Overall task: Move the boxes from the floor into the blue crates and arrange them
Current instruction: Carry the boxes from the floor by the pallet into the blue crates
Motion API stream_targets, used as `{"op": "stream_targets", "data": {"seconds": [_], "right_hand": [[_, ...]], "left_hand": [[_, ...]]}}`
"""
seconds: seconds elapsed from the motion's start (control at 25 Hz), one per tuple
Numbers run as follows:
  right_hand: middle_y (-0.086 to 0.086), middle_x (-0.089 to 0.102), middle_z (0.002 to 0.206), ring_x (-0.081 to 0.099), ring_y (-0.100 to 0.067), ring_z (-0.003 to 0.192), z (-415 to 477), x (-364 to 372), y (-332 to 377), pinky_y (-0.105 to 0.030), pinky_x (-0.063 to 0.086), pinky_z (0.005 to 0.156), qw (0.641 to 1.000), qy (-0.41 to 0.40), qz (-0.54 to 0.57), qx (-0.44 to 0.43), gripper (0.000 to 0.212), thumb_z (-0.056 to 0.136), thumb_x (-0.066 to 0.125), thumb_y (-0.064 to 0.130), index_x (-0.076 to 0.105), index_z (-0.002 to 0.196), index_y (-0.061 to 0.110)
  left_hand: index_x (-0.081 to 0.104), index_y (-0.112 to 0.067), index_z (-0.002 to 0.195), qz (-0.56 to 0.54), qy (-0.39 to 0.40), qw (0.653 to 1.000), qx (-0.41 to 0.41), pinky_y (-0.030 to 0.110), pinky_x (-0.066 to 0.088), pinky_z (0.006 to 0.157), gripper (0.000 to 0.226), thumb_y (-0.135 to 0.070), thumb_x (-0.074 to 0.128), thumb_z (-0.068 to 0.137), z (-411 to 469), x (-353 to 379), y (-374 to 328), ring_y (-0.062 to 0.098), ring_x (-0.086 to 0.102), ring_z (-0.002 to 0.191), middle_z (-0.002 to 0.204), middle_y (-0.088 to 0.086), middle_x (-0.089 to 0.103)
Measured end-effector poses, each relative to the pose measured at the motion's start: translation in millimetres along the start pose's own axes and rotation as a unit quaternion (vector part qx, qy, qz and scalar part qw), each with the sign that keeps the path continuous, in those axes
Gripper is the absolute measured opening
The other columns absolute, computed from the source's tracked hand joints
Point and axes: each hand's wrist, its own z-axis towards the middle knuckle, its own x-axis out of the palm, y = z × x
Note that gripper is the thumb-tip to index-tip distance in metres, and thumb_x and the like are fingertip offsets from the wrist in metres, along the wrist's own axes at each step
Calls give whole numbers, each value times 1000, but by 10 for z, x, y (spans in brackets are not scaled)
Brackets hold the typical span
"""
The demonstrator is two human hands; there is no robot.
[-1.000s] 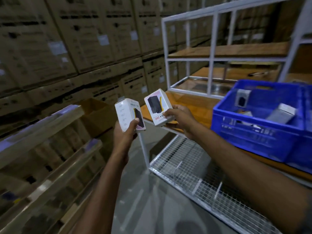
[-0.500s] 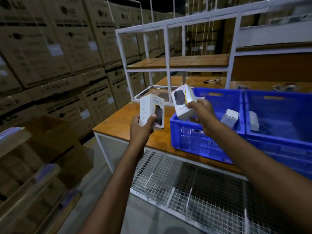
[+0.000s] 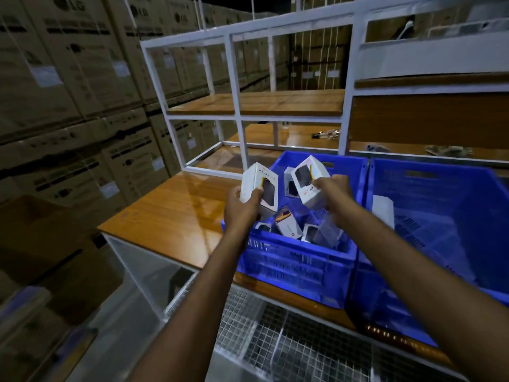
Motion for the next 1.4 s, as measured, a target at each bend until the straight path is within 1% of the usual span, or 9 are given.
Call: {"op": "stream_targets", "data": {"seconds": [0.16,0.28,0.32,0.4,0.56,0.68,0.84,1.16,1.4], "right_hand": [[-10,60,119,59,-26,94,209,-22,-111,-26,38,57,1000,3,-24,18,65,72,65,34,49,131,13],[-5,54,100,51,-24,86,164,-47,-71,-38,48,74,999,25,-38,18,38,83,65,23,53,119,13],[-8,55,96,50,-24,82,182,-58,-64,-42,50,80,999,27,-41,15,30,87,64,17,59,116,9],[-16,61,95,49,-23,72,173,-87,-29,-40,46,74,999,23,-45,0,23,89,63,10,66,108,-3],[-10,59,79,49,-23,75,60,-96,27,-34,37,65,997,37,-49,-47,13,87,62,10,68,79,3],[-5,68,87,59,-21,81,-79,-17,92,-36,49,71,993,82,-47,-76,10,89,64,14,72,88,8],[0,72,84,64,-15,79,-366,256,150,-32,48,70,980,159,-40,-114,14,90,65,11,69,81,20],[-5,69,84,62,-15,75,-1396,1232,-20,-28,46,66,937,328,-24,-118,16,85,69,5,65,85,20],[-2,71,100,69,-18,92,-2470,2060,-295,-35,52,73,881,455,-46,-116,16,85,75,27,65,97,24]], "left_hand": [[59,-20,114,63,2,997,-50,45,64,72,55,-51,67,69,190,206,175,25,70,83,108,12,72],[60,-20,131,154,8,987,-42,49,58,93,68,-48,63,69,303,266,328,30,66,110,132,10,64],[58,-19,136,178,5,984,-30,48,53,100,63,-40,64,76,311,271,338,29,61,120,139,8,58],[63,-17,132,205,-4,979,9,45,47,106,46,-23,64,86,314,263,345,28,56,127,141,9,56],[71,-28,107,193,-38,980,37,49,55,85,26,-23,62,84,248,167,315,38,67,101,112,23,69],[72,-30,98,157,-60,984,54,45,58,74,18,-25,63,83,119,26,166,20,68,74,93,8,76],[71,-24,107,130,-105,982,86,28,51,69,16,-20,68,91,-83,-272,12,11,68,92,99,-14,70],[68,-28,111,200,-223,948,106,30,55,77,17,-28,67,94,-856,-1423,31,-2,63,93,100,-18,67],[71,-23,108,206,-335,916,75,25,56,76,15,-27,70,93,-1746,-2790,47,7,66,95,101,-7,71]]}}
